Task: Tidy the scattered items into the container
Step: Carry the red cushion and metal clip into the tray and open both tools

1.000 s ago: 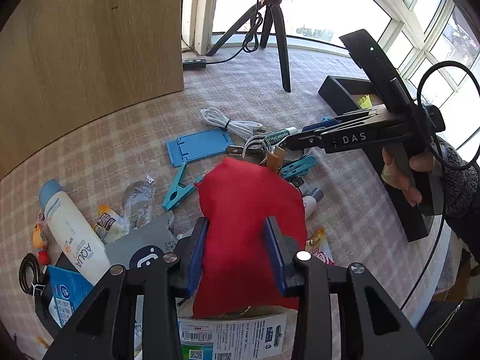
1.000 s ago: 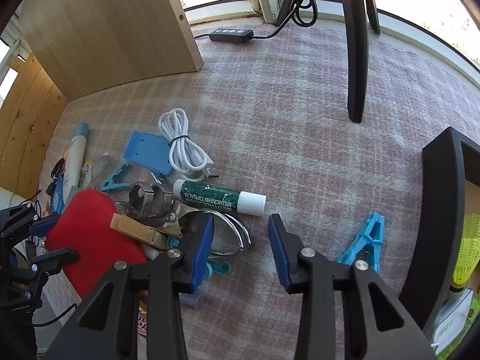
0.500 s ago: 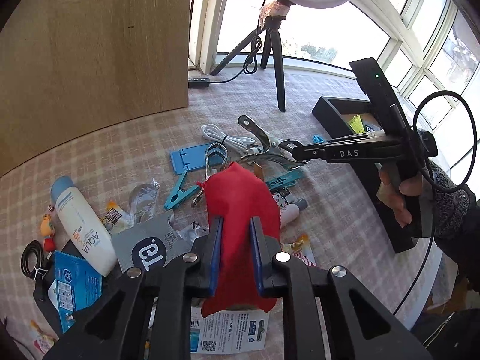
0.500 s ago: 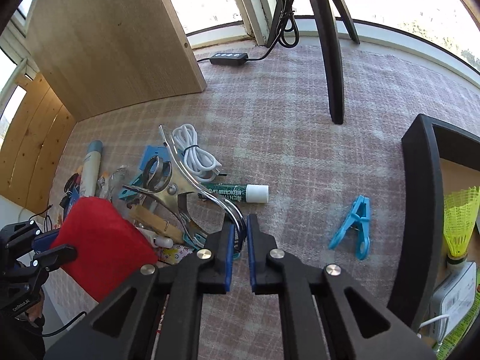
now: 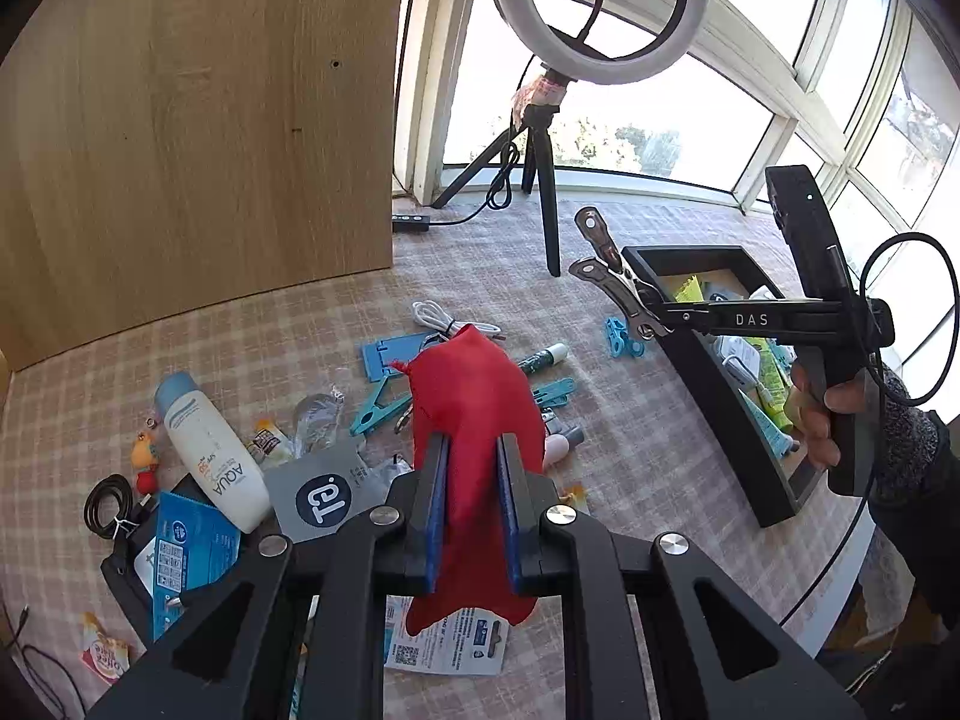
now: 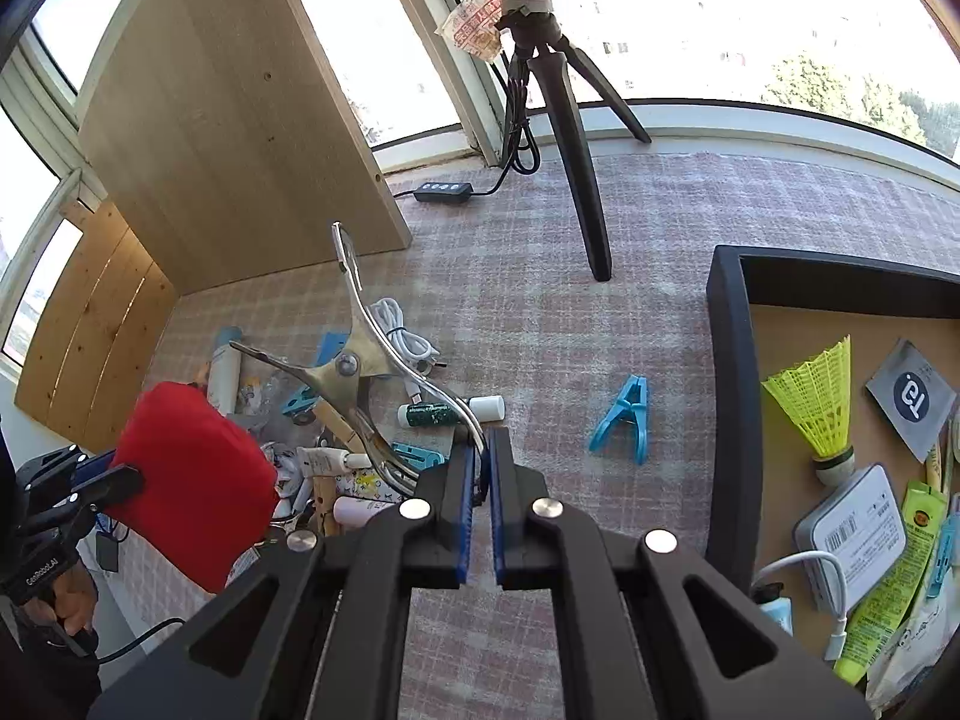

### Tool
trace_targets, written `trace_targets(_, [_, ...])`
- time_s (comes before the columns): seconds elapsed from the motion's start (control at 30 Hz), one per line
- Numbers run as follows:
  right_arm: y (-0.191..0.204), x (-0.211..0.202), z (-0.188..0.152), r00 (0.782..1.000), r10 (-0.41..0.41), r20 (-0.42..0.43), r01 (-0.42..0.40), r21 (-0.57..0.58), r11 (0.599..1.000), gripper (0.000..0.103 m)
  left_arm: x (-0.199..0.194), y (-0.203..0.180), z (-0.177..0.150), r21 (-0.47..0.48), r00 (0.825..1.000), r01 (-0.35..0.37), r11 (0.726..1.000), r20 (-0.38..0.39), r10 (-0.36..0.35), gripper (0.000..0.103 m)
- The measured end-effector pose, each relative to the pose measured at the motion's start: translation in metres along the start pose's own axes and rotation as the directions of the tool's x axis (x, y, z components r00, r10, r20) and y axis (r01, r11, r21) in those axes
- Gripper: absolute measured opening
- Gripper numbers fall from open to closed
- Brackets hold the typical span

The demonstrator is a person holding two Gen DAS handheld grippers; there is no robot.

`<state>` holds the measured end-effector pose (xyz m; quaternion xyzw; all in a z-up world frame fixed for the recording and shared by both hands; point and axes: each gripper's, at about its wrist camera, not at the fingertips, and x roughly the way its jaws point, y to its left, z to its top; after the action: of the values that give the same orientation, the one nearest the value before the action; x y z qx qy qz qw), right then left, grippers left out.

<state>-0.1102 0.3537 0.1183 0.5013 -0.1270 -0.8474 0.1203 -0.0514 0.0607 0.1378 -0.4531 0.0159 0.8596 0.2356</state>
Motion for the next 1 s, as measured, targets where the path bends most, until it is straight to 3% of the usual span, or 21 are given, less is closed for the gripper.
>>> trace_targets(0.23, [-0.03, -0.041, -0.016, 0.999, -0.023, 0.042, 0.021, 0.047, 0.999, 0.005, -0.014, -0.03, 0.004, 0.013, 0.999, 0.008, 1.0, 0.034, -0.009, 0.014])
trace_targets(0.5, [-0.089, -0.097, -0.04, 0.992, -0.105, 0.07, 0.098, 0.105, 0.99, 0.005, -0.004, -0.091, 0.022, 0.046, 0.995, 0.073, 0.996, 0.064, -0.076, 0.014])
trace_targets(0.8, [-0.175, -0.144, -0.075, 0.977, -0.2, 0.072, 0.183, 0.191, 0.964, 0.005, 0.032, -0.181, 0.061, 0.085, 0.978, 0.175, 0.981, 0.099, -0.183, 0.014])
trace_targets(1.0, [-0.212, -0.159, -0.085, 0.975, -0.215, 0.063, 0.198, 0.209, 0.958, 0.005, 0.065, -0.233, 0.089, 0.091, 0.966, 0.232, 0.968, 0.099, -0.241, 0.014])
